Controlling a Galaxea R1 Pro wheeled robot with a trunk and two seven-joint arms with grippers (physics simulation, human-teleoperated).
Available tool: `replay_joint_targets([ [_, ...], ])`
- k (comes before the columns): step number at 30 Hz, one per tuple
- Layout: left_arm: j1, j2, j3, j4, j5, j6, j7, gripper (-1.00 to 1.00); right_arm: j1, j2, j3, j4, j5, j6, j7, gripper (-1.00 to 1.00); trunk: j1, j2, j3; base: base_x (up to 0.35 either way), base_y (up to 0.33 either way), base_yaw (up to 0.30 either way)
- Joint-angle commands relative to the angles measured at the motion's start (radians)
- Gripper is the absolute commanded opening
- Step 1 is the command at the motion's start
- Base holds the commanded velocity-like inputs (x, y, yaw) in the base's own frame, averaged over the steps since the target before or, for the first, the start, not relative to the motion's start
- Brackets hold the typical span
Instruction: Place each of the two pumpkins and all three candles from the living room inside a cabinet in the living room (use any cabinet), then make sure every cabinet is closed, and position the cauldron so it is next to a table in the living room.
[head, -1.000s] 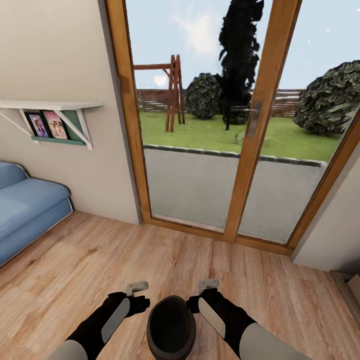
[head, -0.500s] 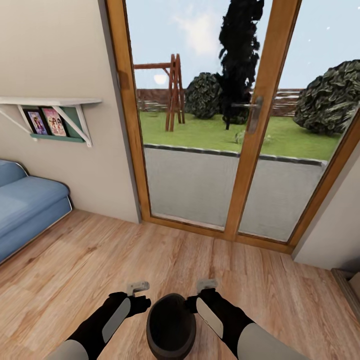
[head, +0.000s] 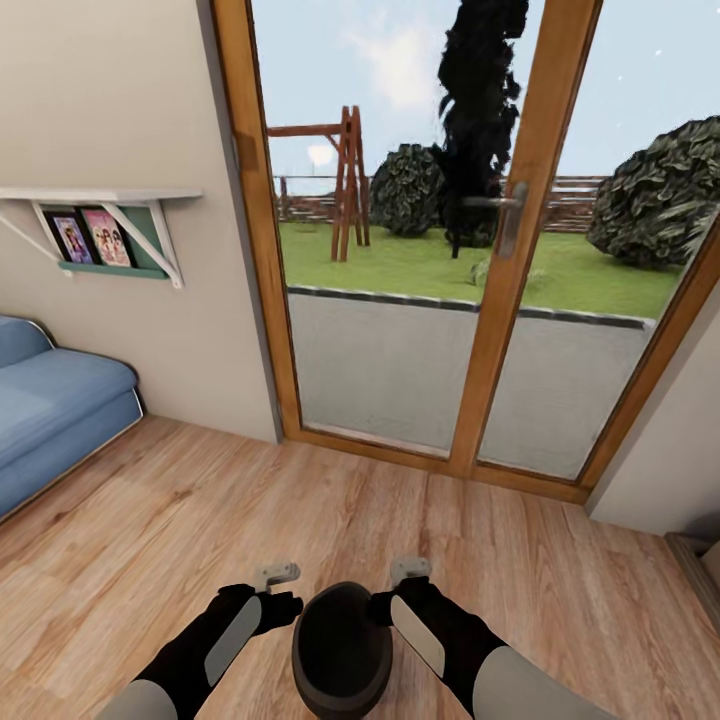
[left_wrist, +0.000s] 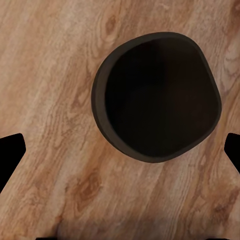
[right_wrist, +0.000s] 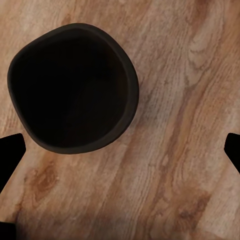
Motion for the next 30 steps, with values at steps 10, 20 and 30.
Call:
replay_joint_targets([
  [10, -0.001, 0.001, -0.006, -0.002, 0.009, 0.002, 0.009, 1.0, -0.001, 0.0, 0.007, -0.001, -0.008, 0.002, -0.011, 1.0, 0.038, -0.071, -0.032, 0.0, 0.0, 0.0],
  [20, -0.001, 0.001, -0.006, -0.001, 0.009, 0.002, 0.009, 1.0, -0.001, 0.0, 0.007, -0.001, -0.005, 0.002, -0.012, 1.0, 0.077, -0.141, -0.064, 0.0, 0.0, 0.0],
  [30, -0.001, 0.001, -0.006, 0.0, 0.009, 0.002, 0.009, 1.0, -0.001, 0.0, 0.006, -0.001, -0.002, 0.002, -0.013, 1.0, 0.115, -0.211, -0.095, 0.0, 0.0, 0.0],
])
